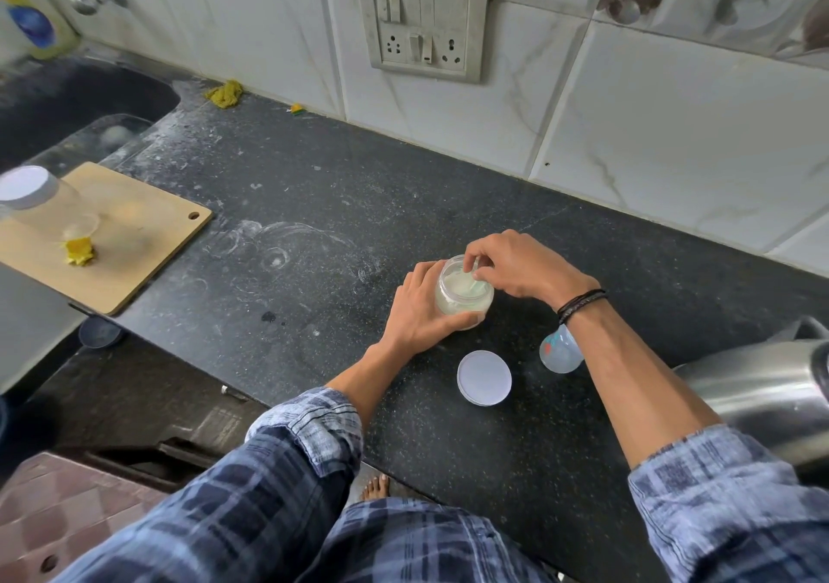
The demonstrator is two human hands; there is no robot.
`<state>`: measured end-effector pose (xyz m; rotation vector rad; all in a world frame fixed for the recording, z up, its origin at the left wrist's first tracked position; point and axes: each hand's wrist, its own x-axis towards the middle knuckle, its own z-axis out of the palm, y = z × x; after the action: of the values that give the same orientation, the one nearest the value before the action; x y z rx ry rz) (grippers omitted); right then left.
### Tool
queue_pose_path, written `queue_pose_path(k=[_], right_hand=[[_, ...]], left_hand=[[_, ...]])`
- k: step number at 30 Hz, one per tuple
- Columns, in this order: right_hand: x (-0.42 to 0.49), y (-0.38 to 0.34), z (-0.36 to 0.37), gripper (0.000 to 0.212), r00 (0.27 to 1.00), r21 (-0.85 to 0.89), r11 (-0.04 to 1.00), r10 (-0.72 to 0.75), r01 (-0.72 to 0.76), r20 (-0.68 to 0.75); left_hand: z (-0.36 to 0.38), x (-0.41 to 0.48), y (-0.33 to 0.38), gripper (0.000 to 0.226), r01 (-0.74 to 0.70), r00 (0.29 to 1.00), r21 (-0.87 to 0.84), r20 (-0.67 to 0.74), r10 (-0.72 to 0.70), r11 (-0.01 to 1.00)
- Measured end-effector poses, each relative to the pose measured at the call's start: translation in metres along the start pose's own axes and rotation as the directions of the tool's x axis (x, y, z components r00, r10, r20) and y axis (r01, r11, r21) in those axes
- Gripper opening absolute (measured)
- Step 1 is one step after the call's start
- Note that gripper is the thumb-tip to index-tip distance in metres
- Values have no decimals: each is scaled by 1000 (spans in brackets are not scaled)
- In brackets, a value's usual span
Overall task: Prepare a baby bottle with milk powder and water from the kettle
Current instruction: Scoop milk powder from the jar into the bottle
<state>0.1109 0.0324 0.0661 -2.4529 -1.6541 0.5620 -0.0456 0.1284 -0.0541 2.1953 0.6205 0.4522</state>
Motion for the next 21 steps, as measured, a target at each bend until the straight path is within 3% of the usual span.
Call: queue_pose_path(k=[16,21], right_hand=[[-5,-6,10,20,979,44,998,-39,48,-199],[-8,-4,9,18,987,60,995,-64,74,-149]], left_hand=[[4,1,-5,89,-7,1000,8,-10,7,1000],[5,1,-6,88,-16,1000,-1,-12,16,1000]])
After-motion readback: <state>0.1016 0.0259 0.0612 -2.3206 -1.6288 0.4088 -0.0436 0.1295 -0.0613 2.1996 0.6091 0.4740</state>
